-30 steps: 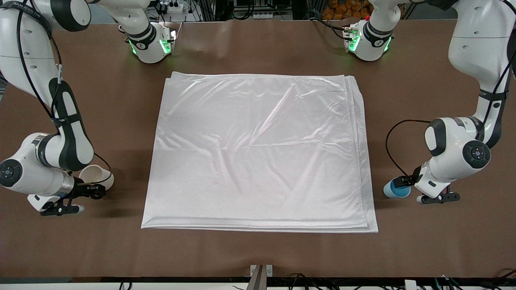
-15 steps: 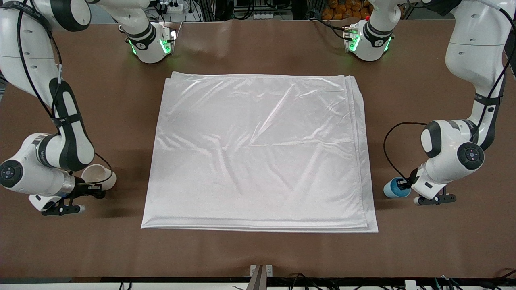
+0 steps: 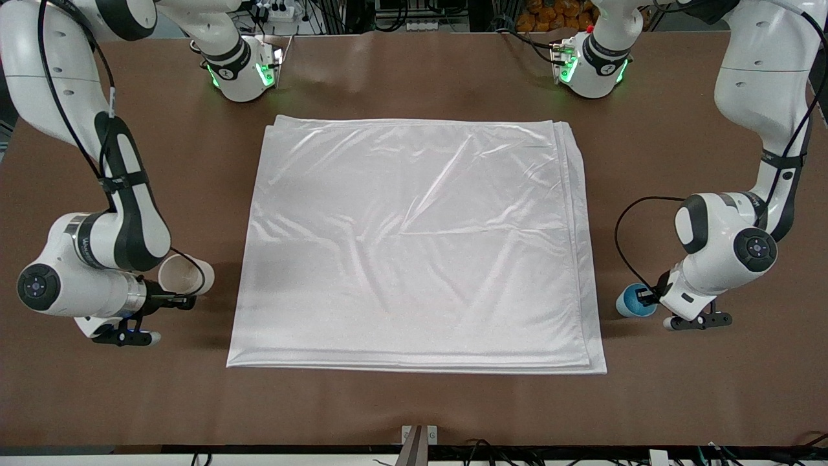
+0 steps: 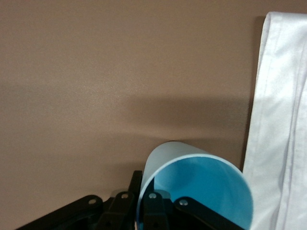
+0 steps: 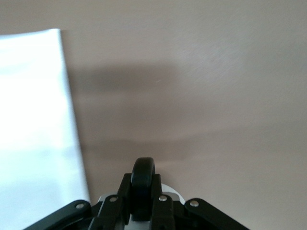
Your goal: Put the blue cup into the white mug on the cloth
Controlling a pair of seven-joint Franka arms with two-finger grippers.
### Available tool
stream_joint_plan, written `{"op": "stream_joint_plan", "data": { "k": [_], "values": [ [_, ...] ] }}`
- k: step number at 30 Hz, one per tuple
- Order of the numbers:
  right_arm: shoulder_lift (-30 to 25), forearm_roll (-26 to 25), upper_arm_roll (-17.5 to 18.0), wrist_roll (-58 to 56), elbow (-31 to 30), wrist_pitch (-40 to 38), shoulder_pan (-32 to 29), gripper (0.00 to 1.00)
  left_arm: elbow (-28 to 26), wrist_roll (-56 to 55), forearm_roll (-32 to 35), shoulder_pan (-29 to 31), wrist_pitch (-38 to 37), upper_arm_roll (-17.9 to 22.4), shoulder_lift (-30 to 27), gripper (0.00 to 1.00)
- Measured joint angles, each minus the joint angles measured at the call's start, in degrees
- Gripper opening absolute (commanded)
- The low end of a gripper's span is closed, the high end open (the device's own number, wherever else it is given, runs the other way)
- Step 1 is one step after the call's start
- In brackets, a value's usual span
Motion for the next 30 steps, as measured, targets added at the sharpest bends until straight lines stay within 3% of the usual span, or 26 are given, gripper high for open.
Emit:
{"op": "stream_joint_plan", "data": {
  "k": [11,23,30],
  "values": [
    [-4.4,0.0,6.6,21.3,0.1,-5.5,3.4,0.0,0.6,4.9,0.1,0.1,1.1,0.1,-0.5,0.0],
    [-4.8,0.0,7.2,41.1,0.0,-5.5,12.0,0.0,1.1,7.3,0.1,-0.3,-2.6,-2.6,-6.9,0.0],
    [-4.4,0.0,7.2,52.1,-0.4,-0.8,17.1,0.0,1.2,6.6,0.1,-0.5,-7.5,-5.2,-10.5,0.0]
  ]
}}
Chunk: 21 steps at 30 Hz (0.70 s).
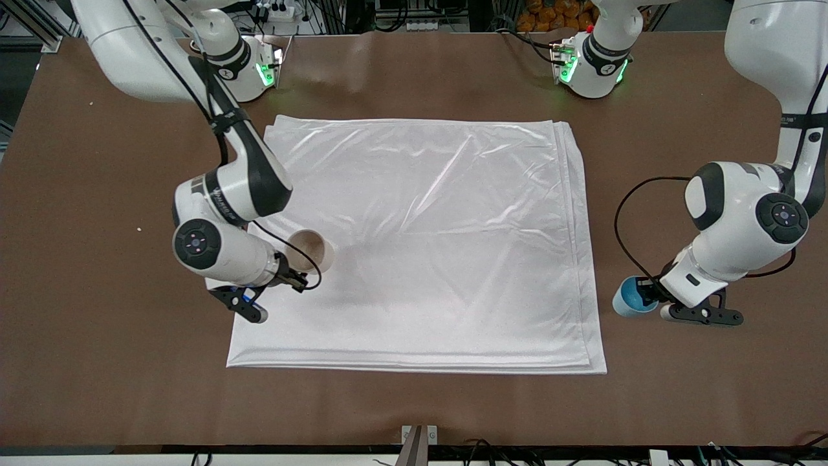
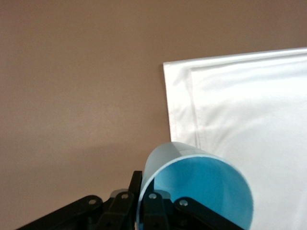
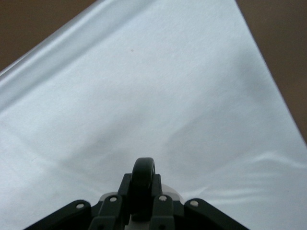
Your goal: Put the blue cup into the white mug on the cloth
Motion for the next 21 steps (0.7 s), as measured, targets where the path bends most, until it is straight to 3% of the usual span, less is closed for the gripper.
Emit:
{"op": "stream_joint_plan", "data": {
  "k": [13,21],
  "values": [
    [2.6,-0.9,-0.4,22.9,0.0,6.3,12.2,0.0,1.9,-2.2,0.0,0.0,-10.3,-2.5,-5.2,0.0],
    [4.0,-5.5,-0.4,32.7,0.0,8.0,16.9,0.0,4.0,-3.1,0.0,0.0,-16.9,-4.6,-8.4,0.0]
  ]
}}
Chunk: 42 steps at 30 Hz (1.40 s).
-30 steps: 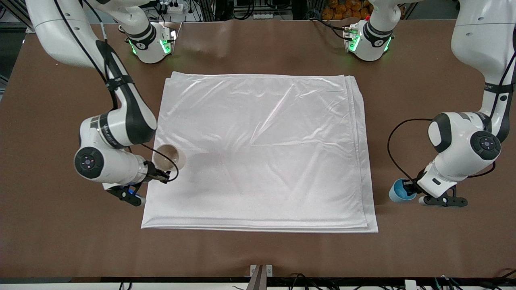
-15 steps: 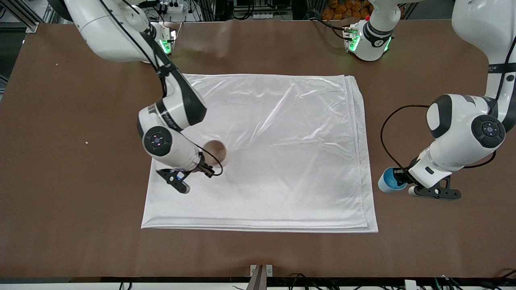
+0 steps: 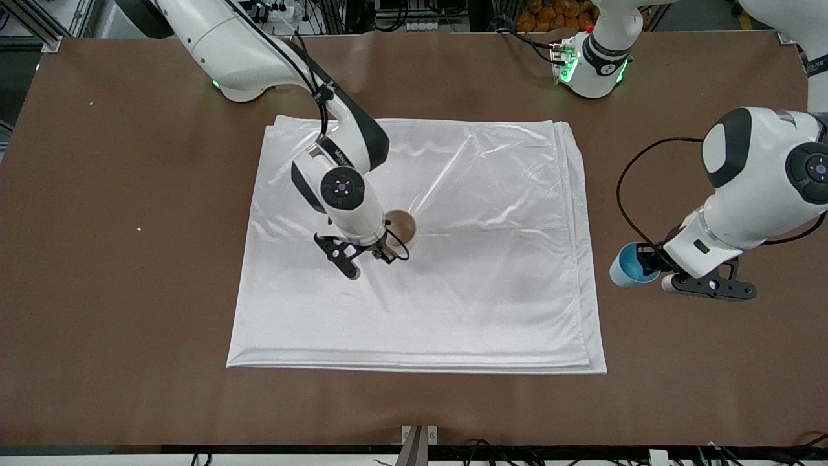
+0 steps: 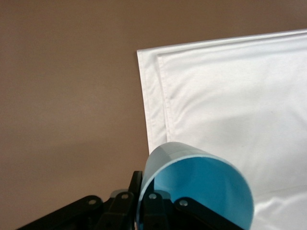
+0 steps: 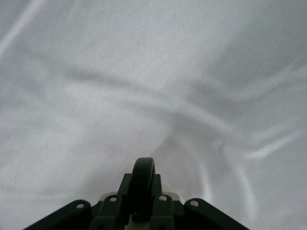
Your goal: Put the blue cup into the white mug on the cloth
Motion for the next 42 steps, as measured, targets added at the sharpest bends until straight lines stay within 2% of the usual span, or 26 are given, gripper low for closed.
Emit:
{"op": "stream_joint_plan", "data": {
  "k": [6,16,17,18,21,22,24,26,34,42],
  "values": [
    [1.7,-4.8,0.0,7.0,0.0,1.1,3.0,0.0,0.5,-4.0,0.0,0.0,-1.6,-2.9,-0.9,0.0],
    [4.3,-5.2,-0.2,9.5,0.0,5.2,3.7,0.0,1.4,-13.5,0.0,-0.7,-3.0,-8.8,-1.1,0.0],
    [4.5,-5.2,-0.2,9.7,0.0,5.4,3.7,0.05,1.4,-14.4,0.0,-1.0,-3.1,-9.1,-1.1,0.0],
    [4.6,-5.2,-0.2,9.8,0.0,5.6,3.7,0.15,1.4,-15.3,0.0,-1.4,-3.2,-9.2,-1.1,0.0],
    [4.6,-5.2,-0.2,10.1,0.0,5.7,3.7,0.63,1.4,-18.2,0.0,-3.0,-3.3,-9.4,-1.0,0.0],
    [4.6,-5.2,-0.2,10.3,0.0,5.7,3.7,0.73,1.4,-19.3,0.0,-3.6,-3.3,-9.4,-1.0,0.0],
    [4.6,-5.2,-0.2,10.6,0.0,5.7,3.7,0.88,1.4,-21.3,0.0,-4.6,-3.4,-9.5,-0.9,0.0],
    [4.6,-5.2,-0.3,10.9,0.0,5.7,3.7,0.98,1.4,-23.0,0.0,-5.4,-3.4,-9.5,-0.9,0.0],
    [4.6,-5.2,-0.7,8.9,0.4,5.7,1.7,1.0,1.4,-29.8,0.0,-8.9,-3.4,-9.7,-0.7,0.0],
    [4.5,-4.4,-0.2,-1.8,2.2,1.6,-4.7,1.0,1.3,-40.6,0.0,-15.5,-1.8,-9.9,0.5,0.0]
  ]
}}
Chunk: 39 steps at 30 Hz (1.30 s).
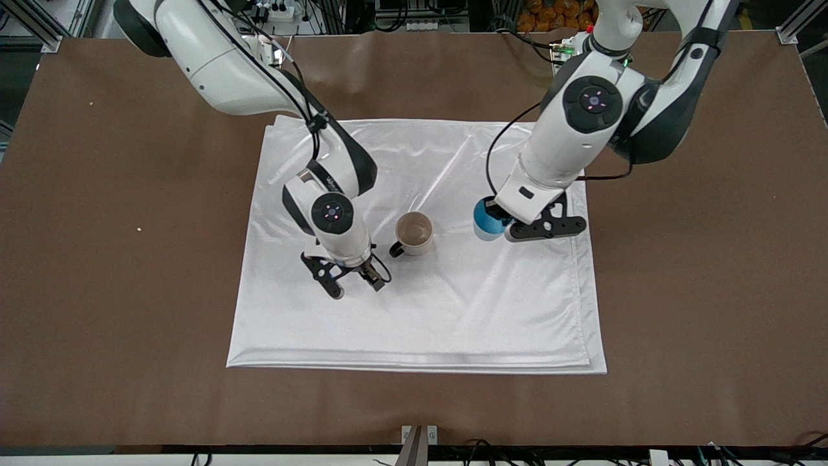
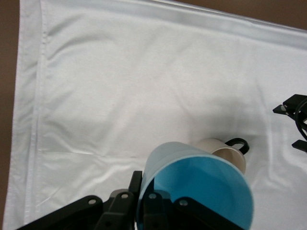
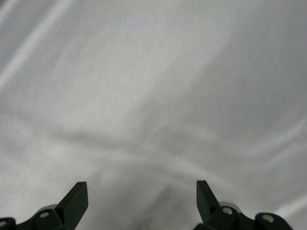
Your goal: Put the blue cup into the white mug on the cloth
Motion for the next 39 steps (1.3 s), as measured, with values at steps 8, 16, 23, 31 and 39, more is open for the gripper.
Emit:
{"op": "stream_joint_plan", "data": {
  "k": [8,16,23,31,39],
  "values": [
    [-0.8,3.2,0.1,-18.7,4.1,-9.7,-7.3,1.0,0.0,-6.4,1.3,-5.1,5.7,0.1,3.8,0.0],
    [-1.0,10.7,0.1,-41.7,5.6,-15.4,-18.2,1.0,2.2,-10.5,3.2,-9.8,8.1,0.7,9.7,0.0],
    [-1.0,11.1,0.2,-48.9,5.6,-17.1,-21.8,1.0,3.8,-15.1,6.0,-13.7,9.0,1.4,13.3,0.0],
    [-1.1,11.0,0.5,-49.0,5.4,-17.5,-20.4,1.0,4.1,-16.2,6.7,-14.9,11.3,1.5,15.7,0.0],
    [-3.2,10.3,0.4,-49.0,2.8,-16.3,-20.1,0.99,4.1,-18.6,9.8,-15.8,12.9,1.5,17.6,0.0]
  ]
}}
